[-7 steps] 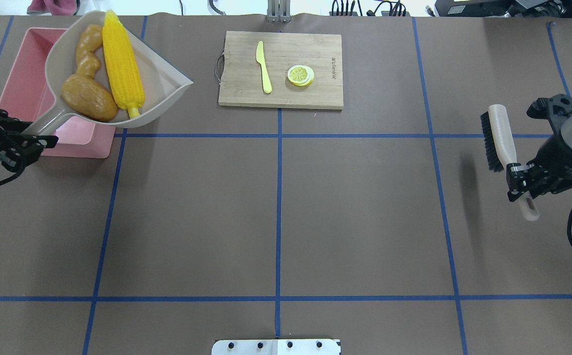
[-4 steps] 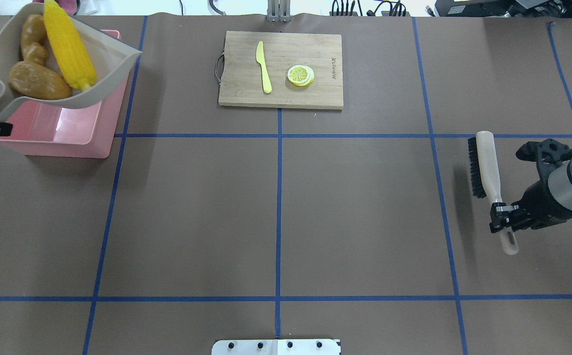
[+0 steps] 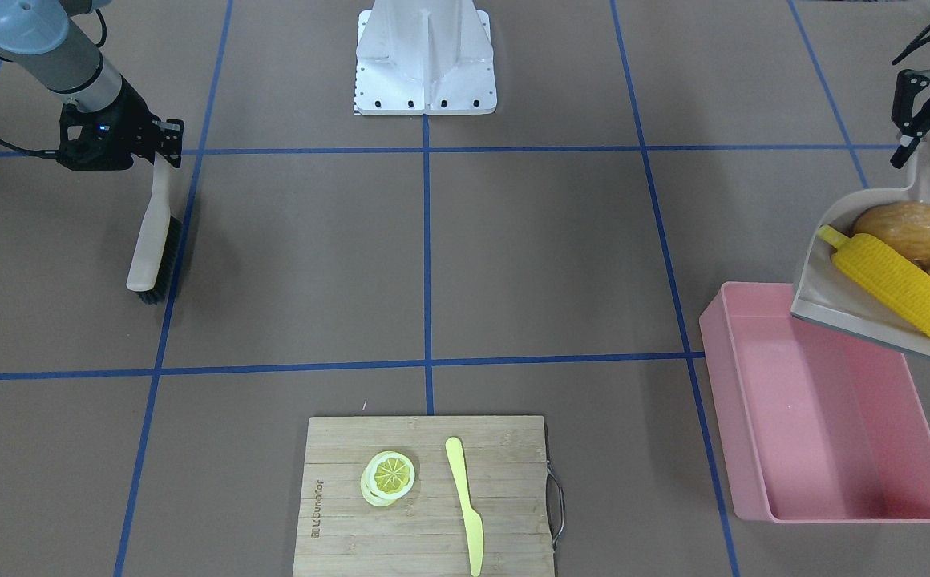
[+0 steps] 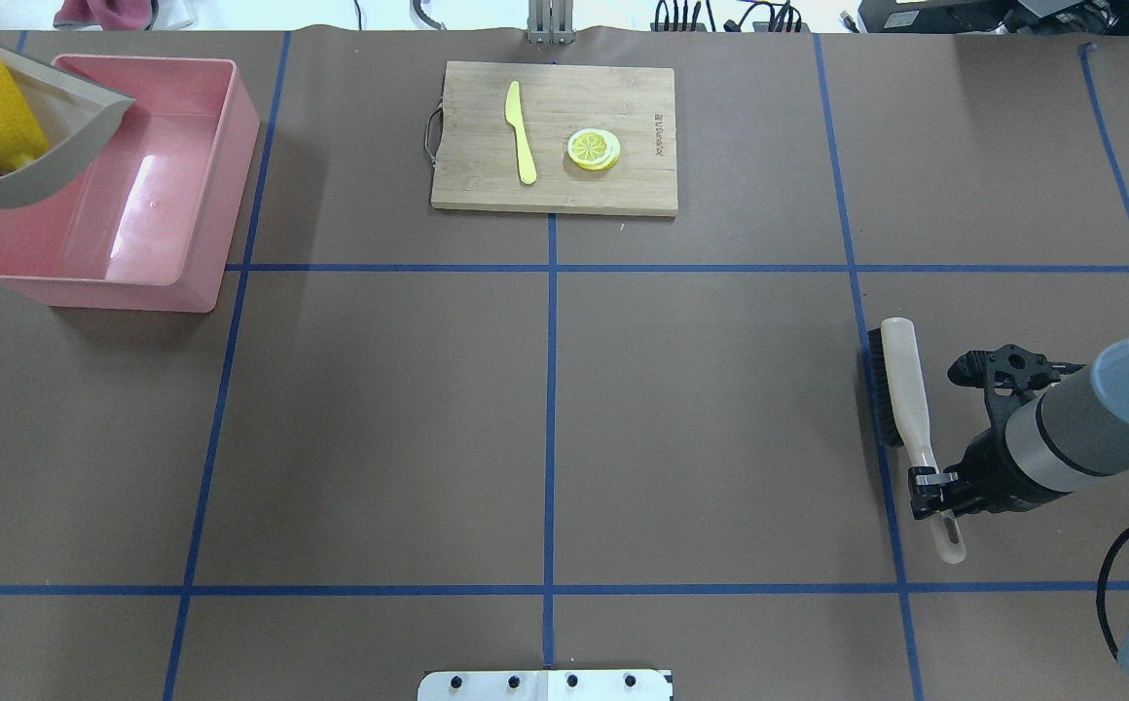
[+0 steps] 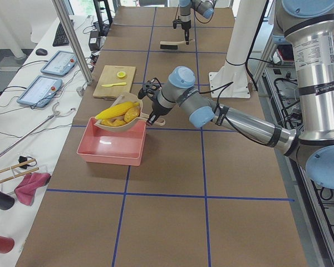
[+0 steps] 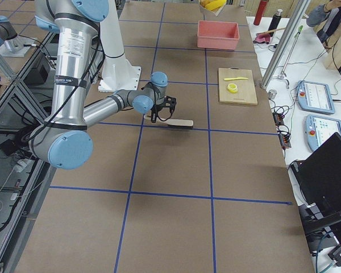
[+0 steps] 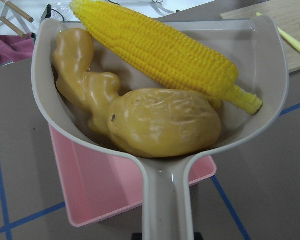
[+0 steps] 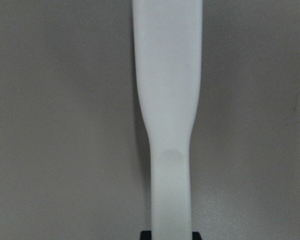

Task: Sweep and dump trash into bin
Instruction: 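Tip the dustpan over the pink bin with left gripper while right releases brush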

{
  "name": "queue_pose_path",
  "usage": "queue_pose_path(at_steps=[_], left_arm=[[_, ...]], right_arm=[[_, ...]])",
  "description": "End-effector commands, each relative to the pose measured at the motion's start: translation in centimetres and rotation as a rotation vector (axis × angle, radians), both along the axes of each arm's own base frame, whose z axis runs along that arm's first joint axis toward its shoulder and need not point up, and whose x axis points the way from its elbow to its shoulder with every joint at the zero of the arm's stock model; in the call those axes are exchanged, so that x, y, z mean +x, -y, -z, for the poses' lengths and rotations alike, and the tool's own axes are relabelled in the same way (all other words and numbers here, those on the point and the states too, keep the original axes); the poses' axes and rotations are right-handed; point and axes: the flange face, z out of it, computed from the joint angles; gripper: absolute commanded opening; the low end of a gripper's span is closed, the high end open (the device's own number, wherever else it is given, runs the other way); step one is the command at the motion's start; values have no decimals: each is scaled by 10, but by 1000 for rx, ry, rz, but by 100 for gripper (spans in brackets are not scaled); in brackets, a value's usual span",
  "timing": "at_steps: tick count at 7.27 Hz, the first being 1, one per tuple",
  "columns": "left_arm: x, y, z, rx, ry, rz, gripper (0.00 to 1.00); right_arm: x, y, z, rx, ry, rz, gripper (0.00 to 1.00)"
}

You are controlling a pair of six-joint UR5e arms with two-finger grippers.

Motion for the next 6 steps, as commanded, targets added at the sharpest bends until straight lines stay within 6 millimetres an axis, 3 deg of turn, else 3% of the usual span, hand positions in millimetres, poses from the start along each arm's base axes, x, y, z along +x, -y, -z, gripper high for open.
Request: queue_pose_path(at_steps=[1,4,6], left_arm=[[-12,4,-27,3,105,-81,0],[-19,1,-58,-10,181,-151,0],[-41,6,-94,-82,202,-140,0]], right_arm=[[-2,-5,-6,23,-10,40,0],[4,-4,-11,18,-22,34,0],[13,-1,-16,12,-31,17,0]])
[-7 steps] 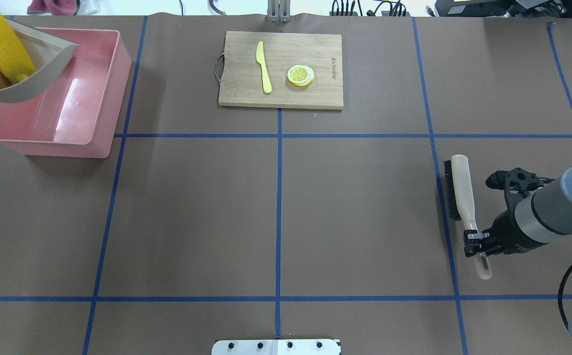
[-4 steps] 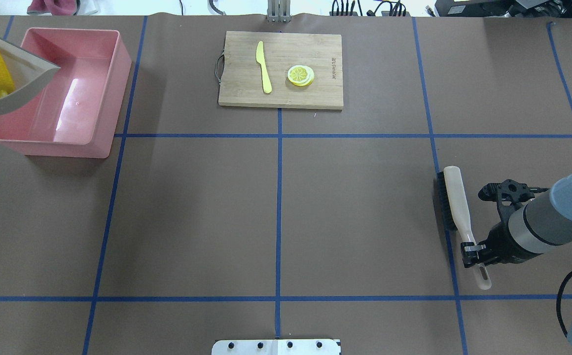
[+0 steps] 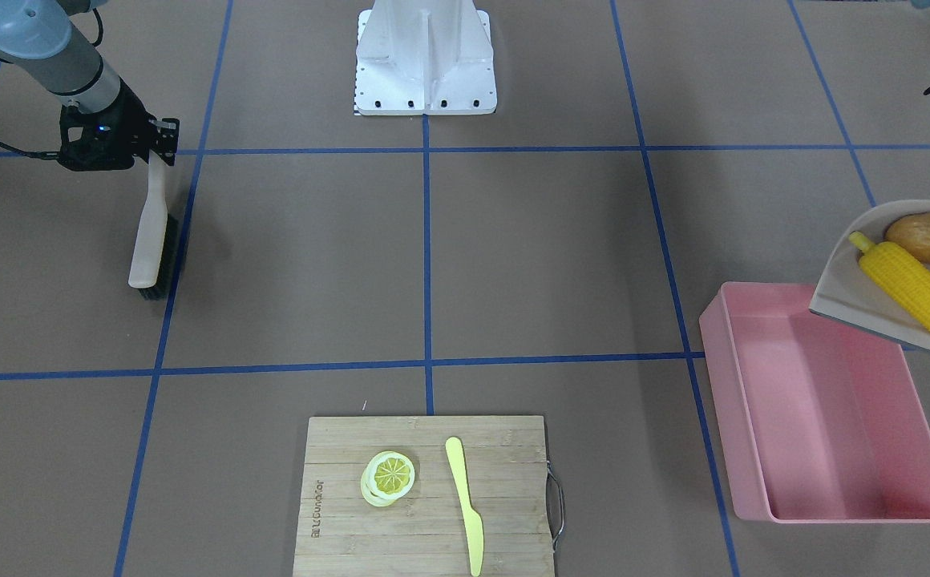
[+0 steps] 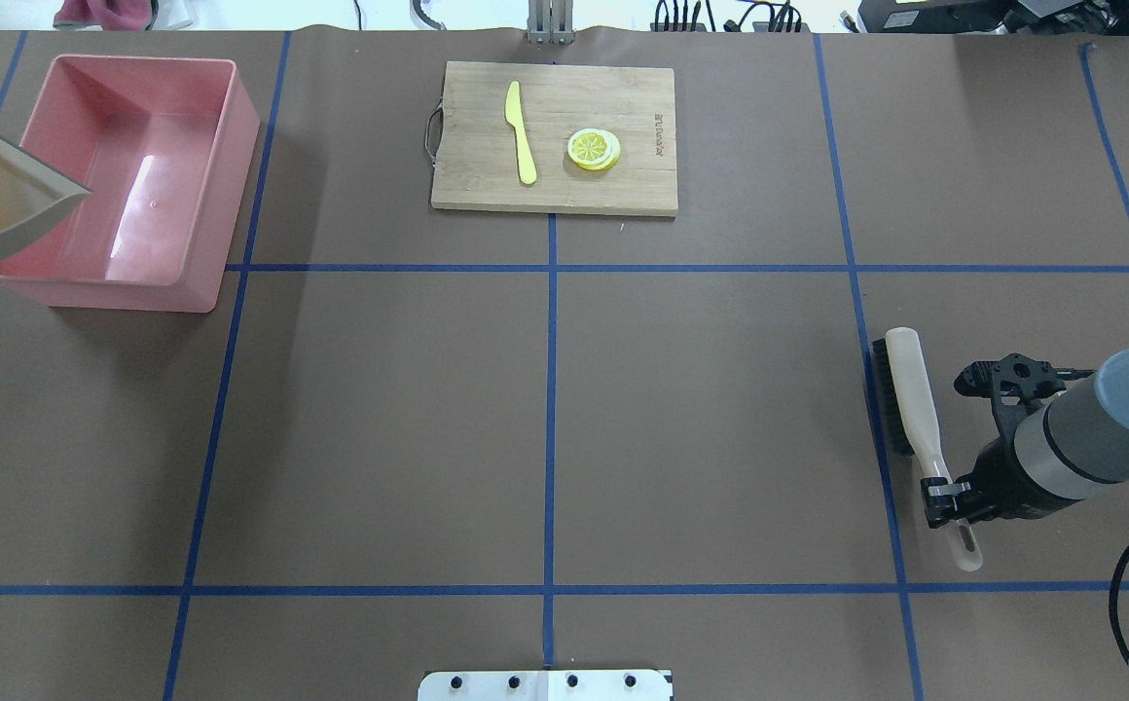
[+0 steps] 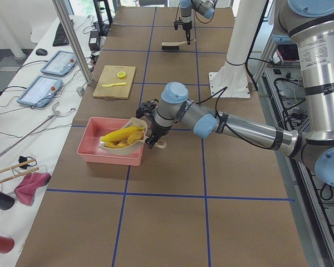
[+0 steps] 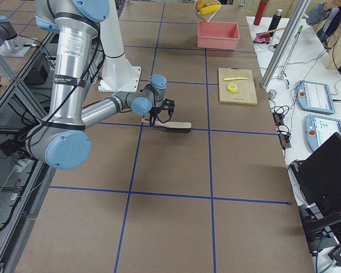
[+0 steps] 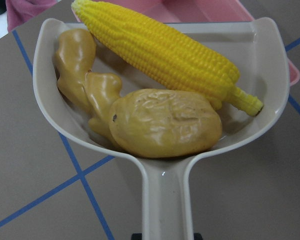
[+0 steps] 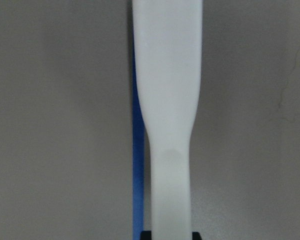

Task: Sweep and dump trash into bin
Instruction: 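Tip the dustpan over the pink bin with left gripper while right releases brush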

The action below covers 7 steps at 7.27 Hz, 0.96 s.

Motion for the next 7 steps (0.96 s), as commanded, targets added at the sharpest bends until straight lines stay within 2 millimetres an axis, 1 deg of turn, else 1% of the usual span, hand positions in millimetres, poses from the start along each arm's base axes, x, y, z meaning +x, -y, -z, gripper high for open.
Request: queue_pose_path(at_steps=[1,2,3,4,5,6,7], left_arm=[[-13,3,-31,-71,47,-41,0],[-9,10,-27,-67,69,-89,0],[-6,18,-23,-69,88,-122,0],[-3,29,-10,-73,92,-130,0],[-1,40,-1,-69,96,-129,0],[2,58,11,-75,111,-125,0],[6,80,18,-102,115,-129,0]], right_arm=[[6,2,-3,-4,-5,-14,0],[5,2,-3,-3,-6,-13,10],[4,3,0,1,1,-13,38],[2,3,2,3,5,-11,51],[2,3,1,2,4,-11,53],[2,4,1,2,4,-11,80],[7,7,2,0,8,-21,100]])
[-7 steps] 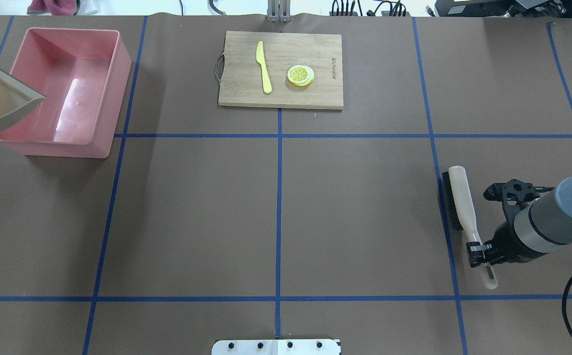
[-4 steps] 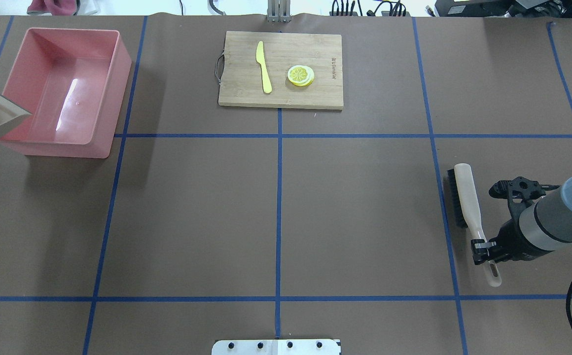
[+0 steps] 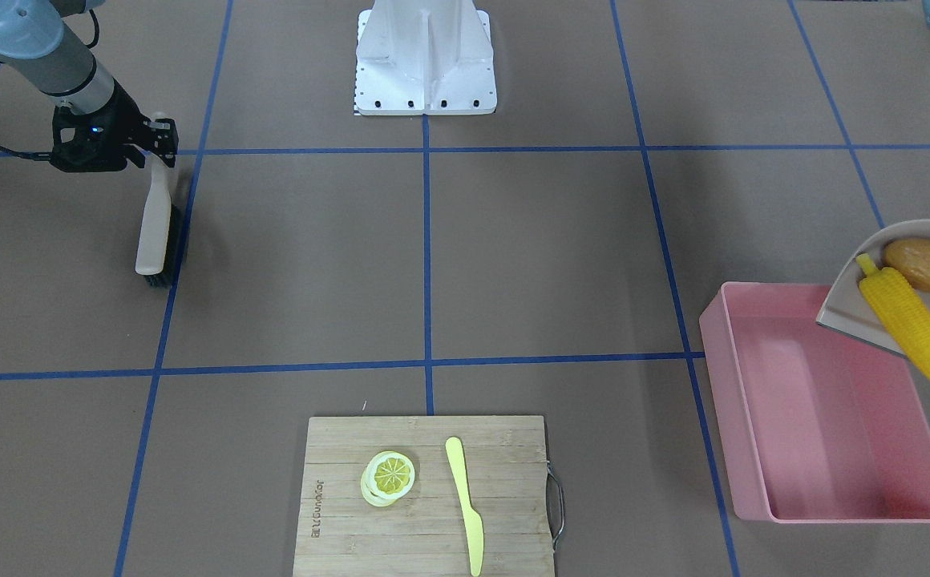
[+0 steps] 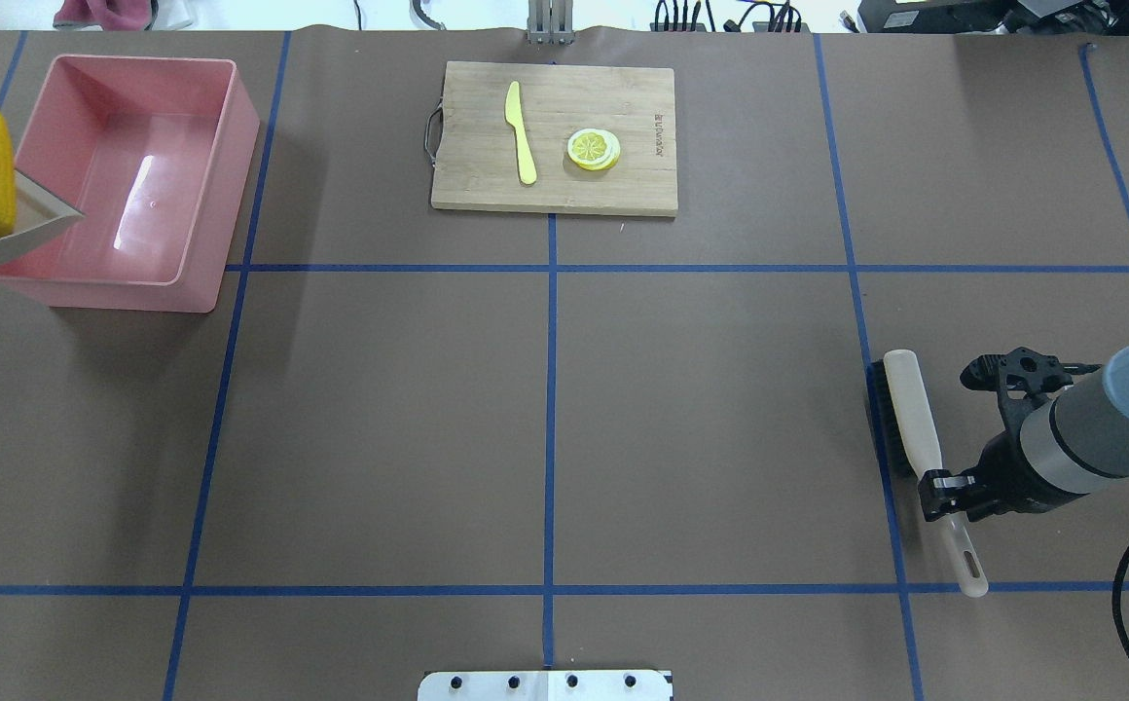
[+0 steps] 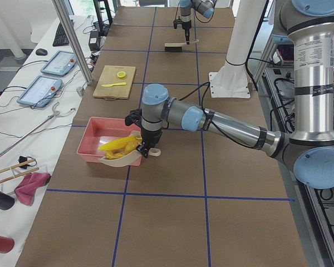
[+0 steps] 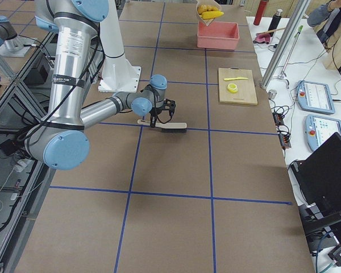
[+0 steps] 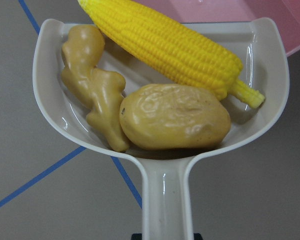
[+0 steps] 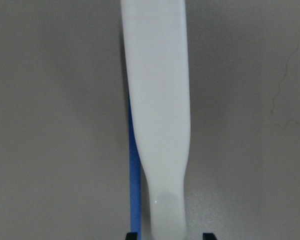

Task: Sweep and dump trash into bin
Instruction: 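Tip the dustpan over the pink bin with left gripper while right releases brush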

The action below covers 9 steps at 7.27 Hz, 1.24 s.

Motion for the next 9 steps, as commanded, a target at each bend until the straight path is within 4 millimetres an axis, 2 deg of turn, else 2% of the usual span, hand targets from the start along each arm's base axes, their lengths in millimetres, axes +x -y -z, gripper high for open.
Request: queue_pose_path(at_steps=[1,2,3,4,5,7,8,9], left_arm=[[8,43,24,-23,21,1,0],[12,59,36,-20,67,5,0],[30,62,39,11,115,-63,0],[32,67,37,30,172,-123,0],[33,67,37,27,184,-163,0],[28,67,35,80,247,-234,0],[24,66,36,97,284,-253,0],[22,60,41,99,296,-275,0]], right_arm=[[17,13,3,-7,10,-40,100],[38,28,3,-16,16,-88,100],[64,41,-6,49,11,-78,100],[105,51,-25,159,-11,-24,100],[135,55,-44,221,-37,17,100],[177,65,-64,237,-112,65,100],[200,75,-72,214,-133,30,100],[226,82,-96,166,-159,-33,100]])
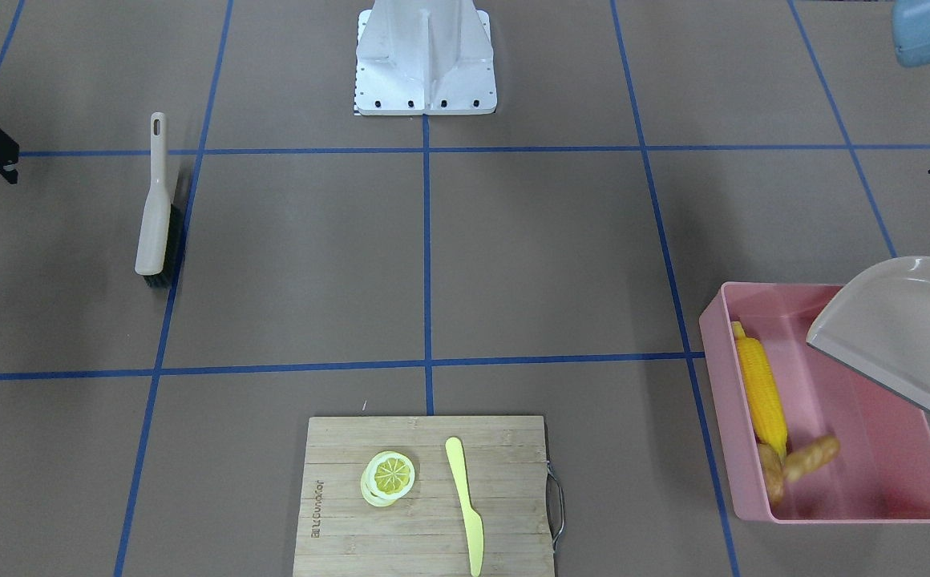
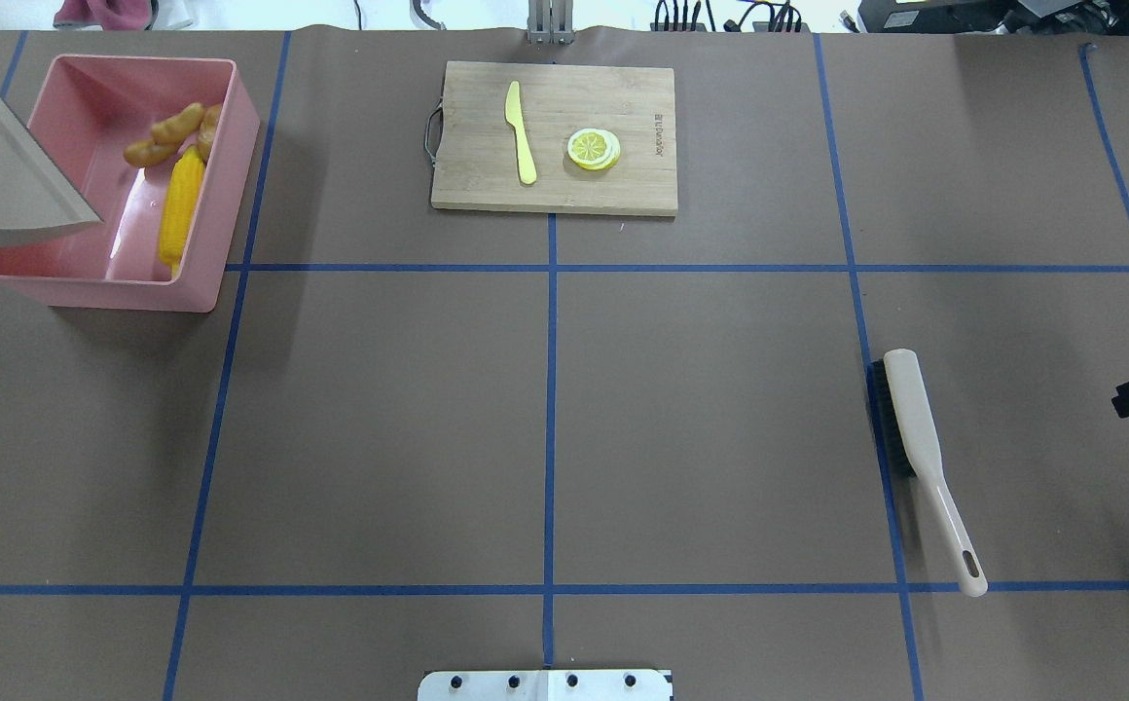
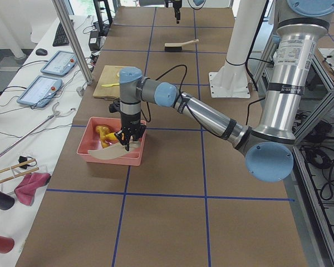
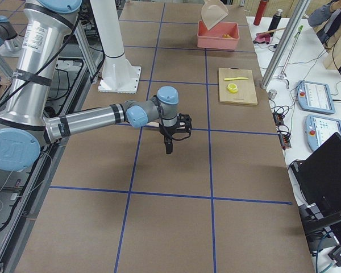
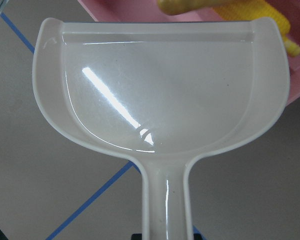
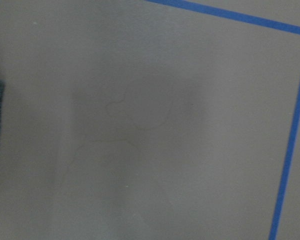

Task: Sweep and dump trash into bin
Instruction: 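Bring the empty dustpan back over the table with the left gripper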

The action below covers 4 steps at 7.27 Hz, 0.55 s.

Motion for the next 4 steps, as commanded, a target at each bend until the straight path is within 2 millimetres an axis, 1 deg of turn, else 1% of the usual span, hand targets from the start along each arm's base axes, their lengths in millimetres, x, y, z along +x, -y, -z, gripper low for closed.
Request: queue_pose_path(at_steps=[1,2,3,4], left_arm=[[-7,-10,8,20,27,-27,0],[-18,-13,12,27,26,-10,0],[-37,-21,17,44,33,-28,0],[-70,-28,38,98,26,-1,0]], right_arm=[[60,13,-56,-97,-47,-128,100],[81,13,-89,-110,-37,-105,100],[103,15,-113,-105,-9,-79,100],[127,16,-114,-101,32,-121,100]])
